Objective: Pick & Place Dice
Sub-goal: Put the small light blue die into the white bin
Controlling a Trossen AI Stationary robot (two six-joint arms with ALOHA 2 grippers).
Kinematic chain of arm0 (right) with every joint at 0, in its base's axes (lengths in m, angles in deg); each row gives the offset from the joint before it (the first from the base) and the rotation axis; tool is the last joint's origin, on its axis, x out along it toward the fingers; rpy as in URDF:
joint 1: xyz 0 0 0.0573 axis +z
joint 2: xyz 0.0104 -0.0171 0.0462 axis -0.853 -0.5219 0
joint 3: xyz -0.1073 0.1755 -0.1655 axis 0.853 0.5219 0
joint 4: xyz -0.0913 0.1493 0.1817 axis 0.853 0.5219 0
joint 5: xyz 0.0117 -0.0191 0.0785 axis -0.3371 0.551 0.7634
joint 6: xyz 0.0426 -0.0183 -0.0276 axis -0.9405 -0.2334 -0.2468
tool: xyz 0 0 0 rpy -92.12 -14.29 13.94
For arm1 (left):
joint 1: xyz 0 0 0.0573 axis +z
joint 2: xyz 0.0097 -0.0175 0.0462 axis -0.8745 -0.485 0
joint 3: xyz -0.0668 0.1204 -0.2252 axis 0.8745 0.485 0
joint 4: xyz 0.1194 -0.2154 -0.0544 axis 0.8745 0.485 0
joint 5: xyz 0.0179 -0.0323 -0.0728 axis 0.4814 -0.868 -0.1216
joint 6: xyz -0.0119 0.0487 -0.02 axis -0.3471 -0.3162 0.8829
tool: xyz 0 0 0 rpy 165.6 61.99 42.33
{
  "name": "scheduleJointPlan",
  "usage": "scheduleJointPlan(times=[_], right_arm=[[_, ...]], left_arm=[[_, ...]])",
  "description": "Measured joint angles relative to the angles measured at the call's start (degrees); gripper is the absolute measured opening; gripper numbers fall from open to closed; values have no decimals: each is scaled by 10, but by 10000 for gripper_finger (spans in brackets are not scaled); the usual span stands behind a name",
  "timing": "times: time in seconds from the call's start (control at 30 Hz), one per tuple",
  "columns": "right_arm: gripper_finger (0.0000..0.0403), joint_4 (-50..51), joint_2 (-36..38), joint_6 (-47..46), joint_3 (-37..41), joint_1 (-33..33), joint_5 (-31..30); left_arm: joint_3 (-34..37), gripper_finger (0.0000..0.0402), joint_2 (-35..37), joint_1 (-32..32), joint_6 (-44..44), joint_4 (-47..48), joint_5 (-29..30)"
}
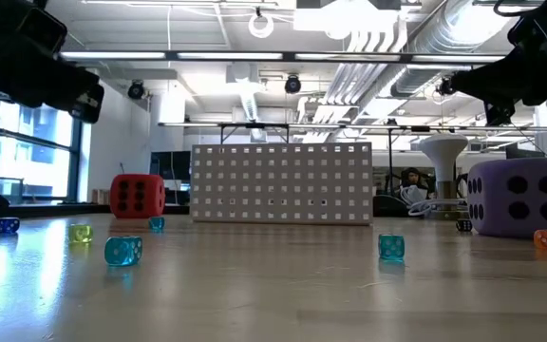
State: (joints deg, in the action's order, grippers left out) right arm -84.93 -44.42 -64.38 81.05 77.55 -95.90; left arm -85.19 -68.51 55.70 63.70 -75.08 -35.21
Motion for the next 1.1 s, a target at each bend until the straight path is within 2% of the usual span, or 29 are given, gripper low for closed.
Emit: scheduleJointPlan(times=[0.17, 0.33, 0.47, 0.57, 0.63, 0.8, 1.0, 1.1], right_arm=[[3, -2, 0, 0, 0, 0, 0], [3, -29, 0, -9, 0, 0, 4], [3, -58, 0, -17, 0, 0, 36], [3, -110, 0, -7, 0, 0, 39], [3, -169, -2, 32, 0, 0, 55], [3, -277, -31, 106, 0, 0, 150], [4, -366, -122, 105, 0, 0, 153], [20, -405, -175, 108, -10, 0, 153]], left_arm=[[0, 0, 0, -7, -71, 0, 8], [0, 0, 0, -10, -74, 0, 16], [0, 1, 0, -10, -67, 0, 45], [0, 5, -3, -10, -86, -1, 53], [0, 14, -9, -10, -104, -6, 57], [0, 58, -37, -10, -94, -37, 85], [0, 138, -78, -10, -43, -54, 88], [0, 176, -100, -10, -45, -54, 89]])
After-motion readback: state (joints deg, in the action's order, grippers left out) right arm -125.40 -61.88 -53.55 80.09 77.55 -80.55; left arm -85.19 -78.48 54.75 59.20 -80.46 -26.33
